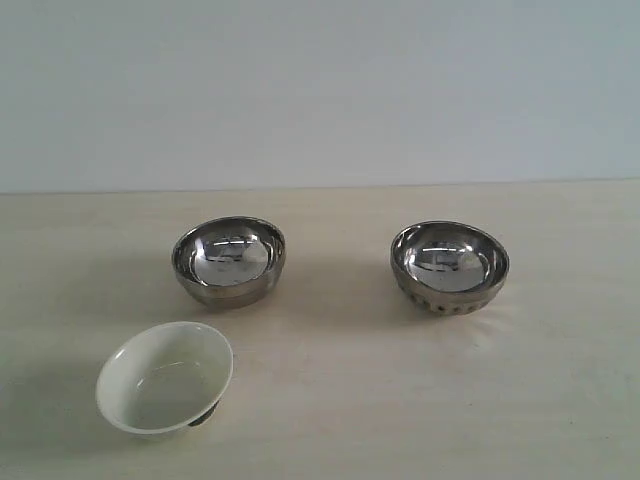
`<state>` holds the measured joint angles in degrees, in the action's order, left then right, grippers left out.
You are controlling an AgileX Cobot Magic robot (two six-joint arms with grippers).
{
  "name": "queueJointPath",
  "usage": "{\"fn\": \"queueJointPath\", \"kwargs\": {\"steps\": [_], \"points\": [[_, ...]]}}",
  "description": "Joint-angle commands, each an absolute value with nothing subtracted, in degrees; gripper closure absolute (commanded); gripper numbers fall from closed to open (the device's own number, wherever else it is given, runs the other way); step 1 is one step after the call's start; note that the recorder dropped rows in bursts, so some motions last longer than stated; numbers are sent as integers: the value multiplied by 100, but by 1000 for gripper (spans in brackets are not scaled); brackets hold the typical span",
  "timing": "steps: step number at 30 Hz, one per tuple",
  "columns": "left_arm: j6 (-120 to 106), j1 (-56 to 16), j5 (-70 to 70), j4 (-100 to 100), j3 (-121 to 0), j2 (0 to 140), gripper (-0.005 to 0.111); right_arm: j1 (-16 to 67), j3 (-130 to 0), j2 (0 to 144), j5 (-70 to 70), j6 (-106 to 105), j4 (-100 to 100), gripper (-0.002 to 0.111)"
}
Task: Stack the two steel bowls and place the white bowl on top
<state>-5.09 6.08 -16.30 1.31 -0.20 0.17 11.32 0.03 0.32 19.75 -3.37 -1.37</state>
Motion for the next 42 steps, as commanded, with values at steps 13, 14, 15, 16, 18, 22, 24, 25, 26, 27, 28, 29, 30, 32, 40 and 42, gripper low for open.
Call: {"fn": "queueJointPath", "kwargs": {"steps": [13, 14, 15, 16, 18, 22, 24, 25, 26, 27, 28, 29, 30, 32, 40, 42], "points": [[-444, 611, -1594, 147, 0, 0, 103, 1088, 0, 0, -1880, -479, 0, 108], [-444, 611, -1594, 147, 0, 0, 103, 1088, 0, 0, -2140, -479, 0, 108], [-444, 611, -1594, 147, 0, 0, 103, 1088, 0, 0, -2450, -468, 0, 108], [-444, 611, -1594, 147, 0, 0, 103, 1088, 0, 0, -2833, -468, 0, 108], [-444, 611, -1594, 147, 0, 0, 103, 1088, 0, 0, -3706, -390, 0, 108], [-444, 611, -1594, 147, 0, 0, 103, 1088, 0, 0, -5020, 174, -49, 108], [-444, 611, -1594, 147, 0, 0, 103, 1088, -32, 0, -5408, 591, -106, 108], [-444, 611, -1594, 147, 0, 0, 103, 1088, -162, 0, -5410, 724, -133, 108], [-444, 611, -1594, 147, 0, 0, 103, 1088, -320, 0, -5321, 876, -133, 108], [-444, 611, -1594, 147, 0, 0, 103, 1088, -432, 0, -5206, 963, -133, 108], [-444, 611, -1594, 147, 0, 0, 103, 1088, -647, 0, -5001, 1073, -133, 108], [-444, 611, -1594, 147, 0, 0, 103, 1088, -881, 0, -4746, 1149, -133, 108], [-444, 611, -1594, 147, 0, 0, 103, 1088, -1135, 0, -4460, 1190, -107, 108], [-444, 611, -1594, 147, 0, 0, 103, 1088, -1680, 42, -3778, 1280, 0, 108], [-444, 611, -1594, 147, 0, 0, 103, 1088, -3703, 1034, -1234, 1291, 0, 108], [-444, 611, -1594, 147, 0, 0, 103, 1088, -4130, 1459, -713, 1291, 0, 108]]}}
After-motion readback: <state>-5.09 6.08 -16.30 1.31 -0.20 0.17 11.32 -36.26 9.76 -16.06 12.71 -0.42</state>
